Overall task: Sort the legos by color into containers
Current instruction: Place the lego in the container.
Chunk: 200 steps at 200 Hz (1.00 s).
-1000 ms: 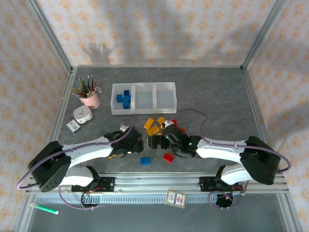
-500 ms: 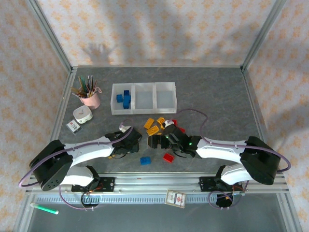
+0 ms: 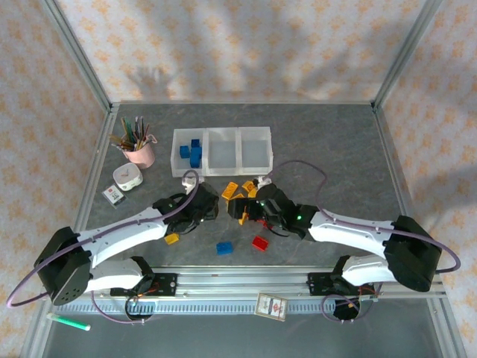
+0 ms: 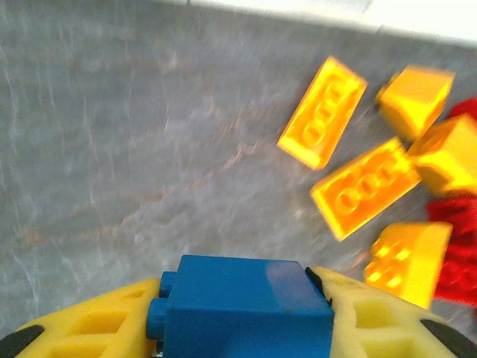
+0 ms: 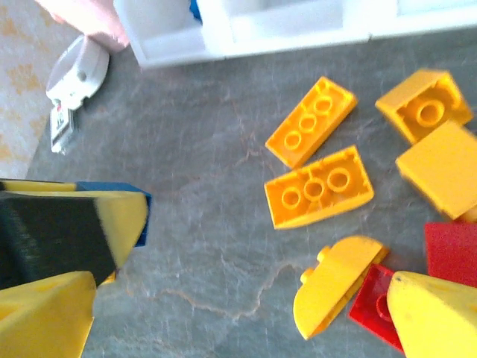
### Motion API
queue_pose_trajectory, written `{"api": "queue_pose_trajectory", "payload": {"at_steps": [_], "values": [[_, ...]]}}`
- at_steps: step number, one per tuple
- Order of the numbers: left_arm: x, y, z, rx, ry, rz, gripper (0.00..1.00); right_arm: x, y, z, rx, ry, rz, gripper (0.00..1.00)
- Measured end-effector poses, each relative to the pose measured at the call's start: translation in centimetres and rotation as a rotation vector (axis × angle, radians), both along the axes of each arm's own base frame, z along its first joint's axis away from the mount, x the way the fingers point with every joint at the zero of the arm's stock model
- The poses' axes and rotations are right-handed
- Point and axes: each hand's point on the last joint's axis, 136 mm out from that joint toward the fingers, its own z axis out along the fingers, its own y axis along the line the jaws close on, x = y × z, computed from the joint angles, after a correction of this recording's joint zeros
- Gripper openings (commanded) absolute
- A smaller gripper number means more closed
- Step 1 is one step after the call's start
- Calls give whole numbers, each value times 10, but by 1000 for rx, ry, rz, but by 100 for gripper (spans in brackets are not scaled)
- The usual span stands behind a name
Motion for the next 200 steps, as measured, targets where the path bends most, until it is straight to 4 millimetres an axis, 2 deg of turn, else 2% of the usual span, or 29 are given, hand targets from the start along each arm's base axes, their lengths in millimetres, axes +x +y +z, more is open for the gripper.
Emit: {"api": "queue_pose_trajectory", "payload": {"at_steps": [16,36,70,102,147,172,200], "values": [[17,4,21,-9,-55,40,32,10,-5,5,9,-7,-28,100],[43,28,40,2,-109,136,32,20,-10,10,15,-13,-56,100],[82,66,52,59,-156,267,32,37,-4,28,30,-45,-70,100],[120,84,43,92,-152,337,32,53,0,36,30,-60,-84,100],[169,99,24,130,-146,395,34,69,0,32,10,-60,-87,100],[196,103,16,140,-147,412,42,76,0,32,9,-57,-87,100],[210,104,8,166,-135,402,53,79,1,31,5,-55,-82,100]]}}
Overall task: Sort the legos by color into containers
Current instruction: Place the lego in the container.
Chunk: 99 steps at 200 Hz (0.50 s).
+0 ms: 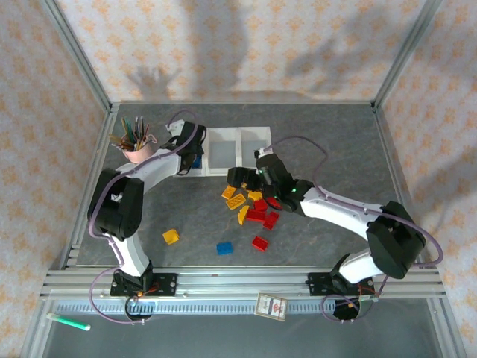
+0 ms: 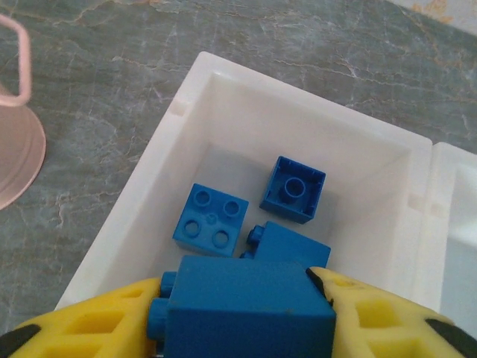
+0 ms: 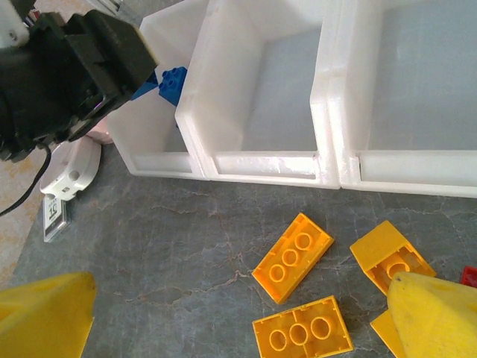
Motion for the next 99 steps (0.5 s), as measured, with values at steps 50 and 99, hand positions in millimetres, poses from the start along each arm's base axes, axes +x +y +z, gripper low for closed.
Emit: {"api": "queue_pose_trajectory", "payload": {"at_steps": [50,99], "values": [[8,-3,4,14,1,-22,70,1,4,5,2,-3,17,100],[7,-6,11,0,9,-38,75,1,5,9,-1,-4,22,100]]}}
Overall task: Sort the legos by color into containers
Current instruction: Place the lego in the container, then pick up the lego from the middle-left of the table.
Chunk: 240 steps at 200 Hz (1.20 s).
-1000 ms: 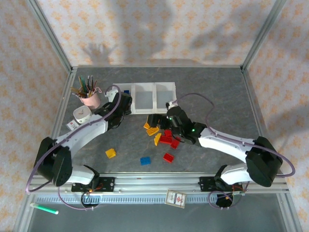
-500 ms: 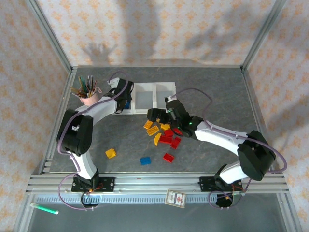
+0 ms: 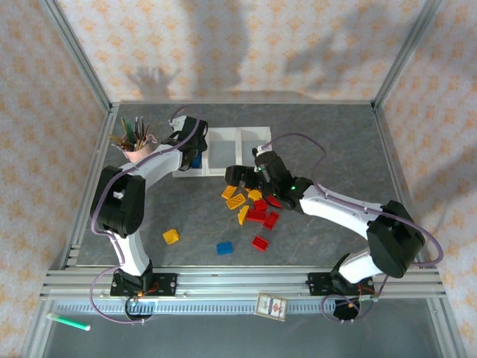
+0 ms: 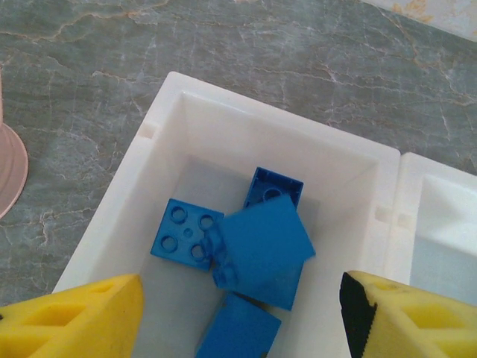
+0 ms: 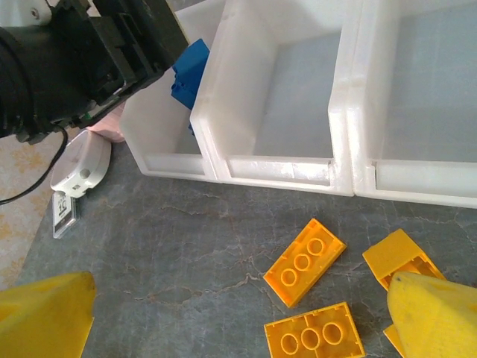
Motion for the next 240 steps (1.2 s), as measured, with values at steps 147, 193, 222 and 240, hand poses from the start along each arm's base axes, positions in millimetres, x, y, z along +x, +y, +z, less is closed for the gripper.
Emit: {"api": "queue_pose_trajectory", "payload": {"at_steps": [147,193,222,240], "values": [[-146,-93,12,-144,60,-384,78,-53,-52,-45,-79,124,-22,100],[-201,-124,-7,-201,127,-489,79,-77,-66,-76,-94,207,-13,100],[-234,-142,-24,-193,201,-561,82,-95,-76,-93,-90,258,-4,100],[-249,-147,-35,-188,238,-582,82,-100,-79,-94,-78,268,-2,100]]}}
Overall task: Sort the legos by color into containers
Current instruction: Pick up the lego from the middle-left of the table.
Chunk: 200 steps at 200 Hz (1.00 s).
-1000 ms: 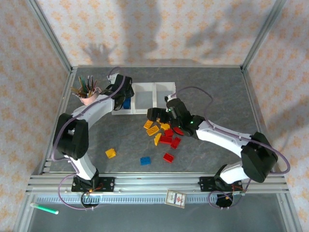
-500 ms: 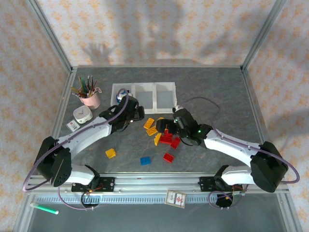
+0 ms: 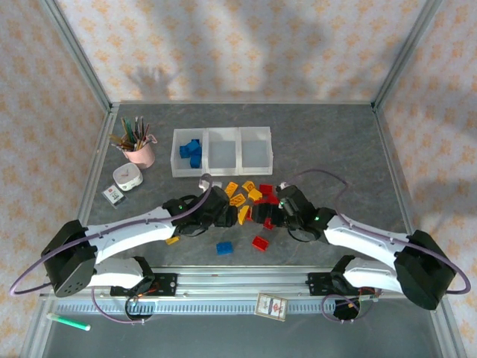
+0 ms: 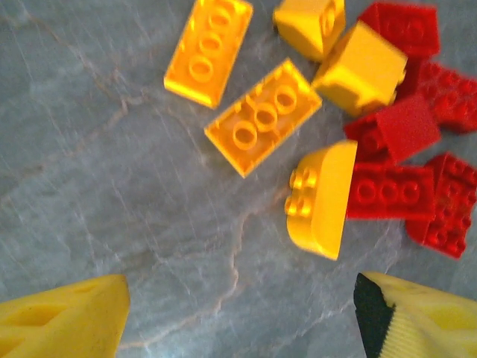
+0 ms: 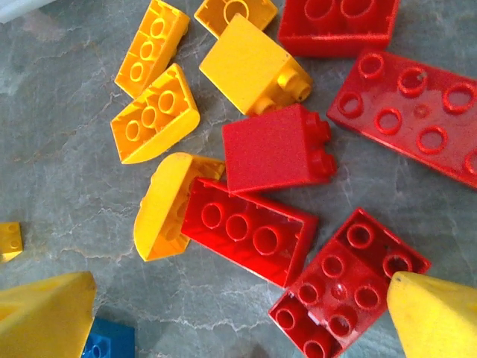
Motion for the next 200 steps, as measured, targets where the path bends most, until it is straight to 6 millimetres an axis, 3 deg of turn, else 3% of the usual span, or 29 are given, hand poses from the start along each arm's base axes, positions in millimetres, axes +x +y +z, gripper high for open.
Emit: {"api": "queue_pose_trajectory", "payload": {"at_steps": [35,73,127,156,200], "values": [[-26,-1,-25,34,79,-27,85,-7,-3,2,33,5,-6,100],[-53,-12,-35,27,128,-36,90,-13,-7,4,58,7,-16,100],[-83,-16,-64,80,210,-12,90,-17,-11,-1,51,17,-19,100],[-82,-19,-70,120,202,18,83,-17,-11,-2,50,18,-19,100],[-82,-10,-74,191,186,57,58,-18,-12,-3,48,20,-19,100]]}}
